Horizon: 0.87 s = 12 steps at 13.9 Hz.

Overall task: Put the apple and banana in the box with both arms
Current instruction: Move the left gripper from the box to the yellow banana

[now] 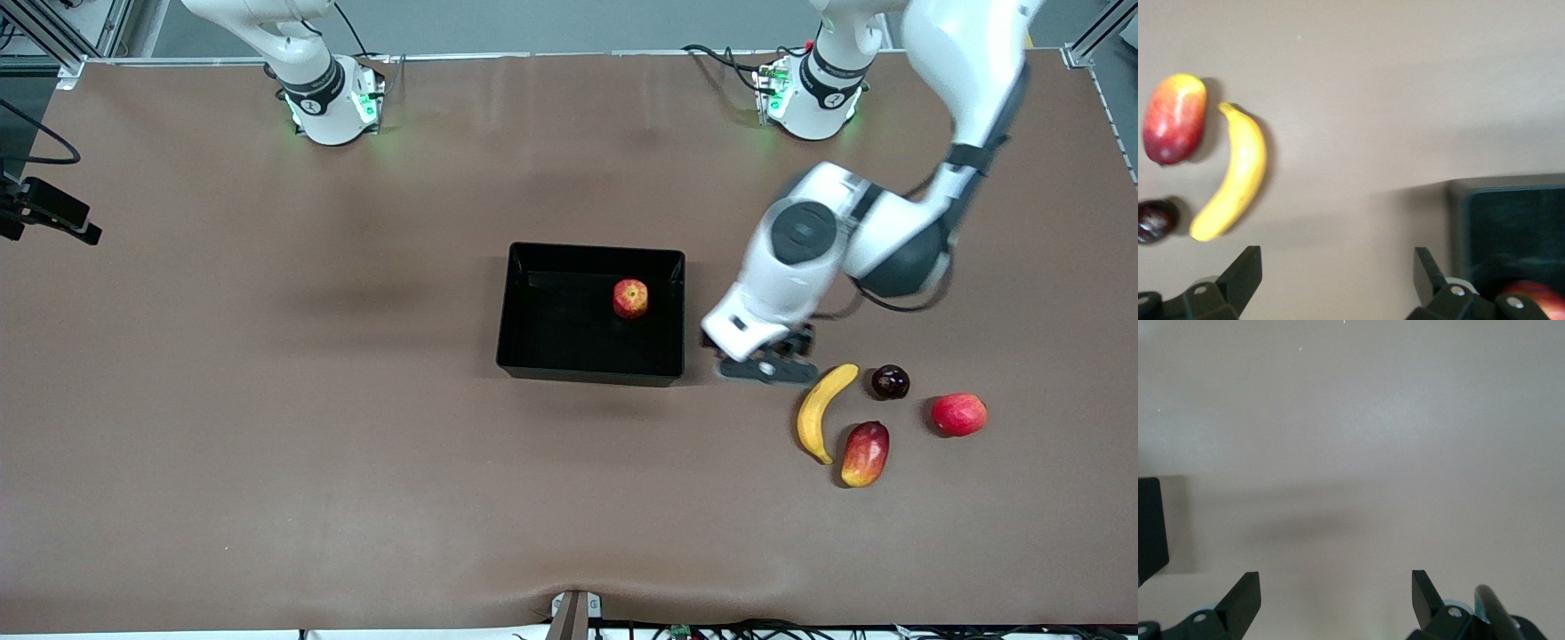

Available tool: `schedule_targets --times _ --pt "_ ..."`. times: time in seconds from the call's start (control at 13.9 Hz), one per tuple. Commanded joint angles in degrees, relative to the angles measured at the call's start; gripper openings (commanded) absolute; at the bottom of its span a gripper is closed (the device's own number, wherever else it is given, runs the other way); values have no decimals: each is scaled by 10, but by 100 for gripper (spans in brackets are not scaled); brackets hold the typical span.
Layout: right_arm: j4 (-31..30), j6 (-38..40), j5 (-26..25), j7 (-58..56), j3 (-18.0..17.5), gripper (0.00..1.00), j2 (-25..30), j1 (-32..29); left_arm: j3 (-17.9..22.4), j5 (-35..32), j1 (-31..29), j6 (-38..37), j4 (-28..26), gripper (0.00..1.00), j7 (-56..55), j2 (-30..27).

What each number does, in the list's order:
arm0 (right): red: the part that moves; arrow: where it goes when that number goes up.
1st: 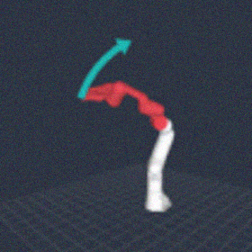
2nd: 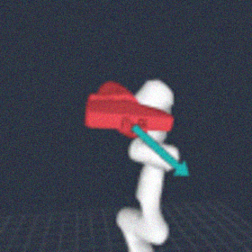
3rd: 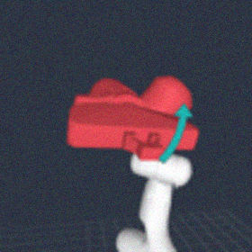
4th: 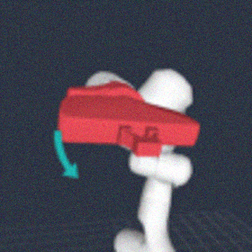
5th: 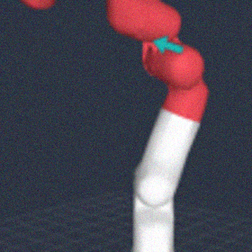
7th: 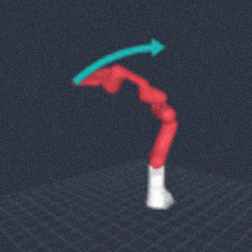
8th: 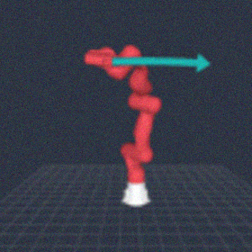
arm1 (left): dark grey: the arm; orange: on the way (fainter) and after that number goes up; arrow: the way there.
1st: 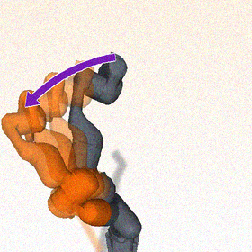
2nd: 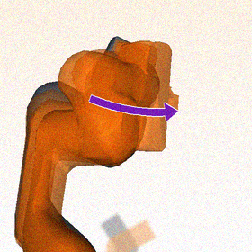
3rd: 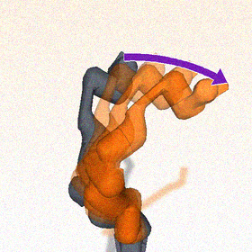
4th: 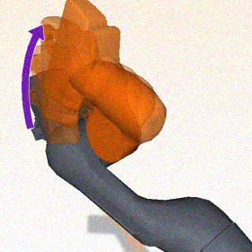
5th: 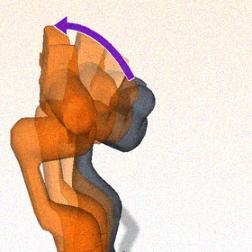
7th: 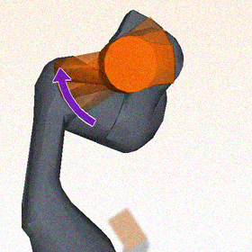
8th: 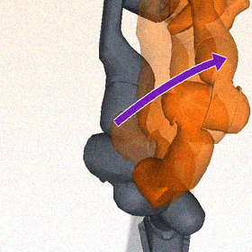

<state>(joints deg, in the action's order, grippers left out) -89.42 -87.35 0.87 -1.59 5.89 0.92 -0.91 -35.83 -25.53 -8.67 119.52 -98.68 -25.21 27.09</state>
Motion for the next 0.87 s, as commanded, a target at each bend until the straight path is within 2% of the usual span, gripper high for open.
schedule_targets --times 0.0,0.43,0.5,0.79 --pt "15 14 -2 -6 -7 100 -7 -13 -9 9 -42 -2 3 100 113 23" --pt "15 11 -1 -6 -7 100 -7 -16 -7 3 -114 60 5 100 238 97" --pt "15 10 -1 -6 -7 100 -7 -16 -6 0 -121 69 5 95 255 110" --pt "15 10 -1 -6 -7 100 -7 -16 16 -1 -124 119 5 86 316 132"
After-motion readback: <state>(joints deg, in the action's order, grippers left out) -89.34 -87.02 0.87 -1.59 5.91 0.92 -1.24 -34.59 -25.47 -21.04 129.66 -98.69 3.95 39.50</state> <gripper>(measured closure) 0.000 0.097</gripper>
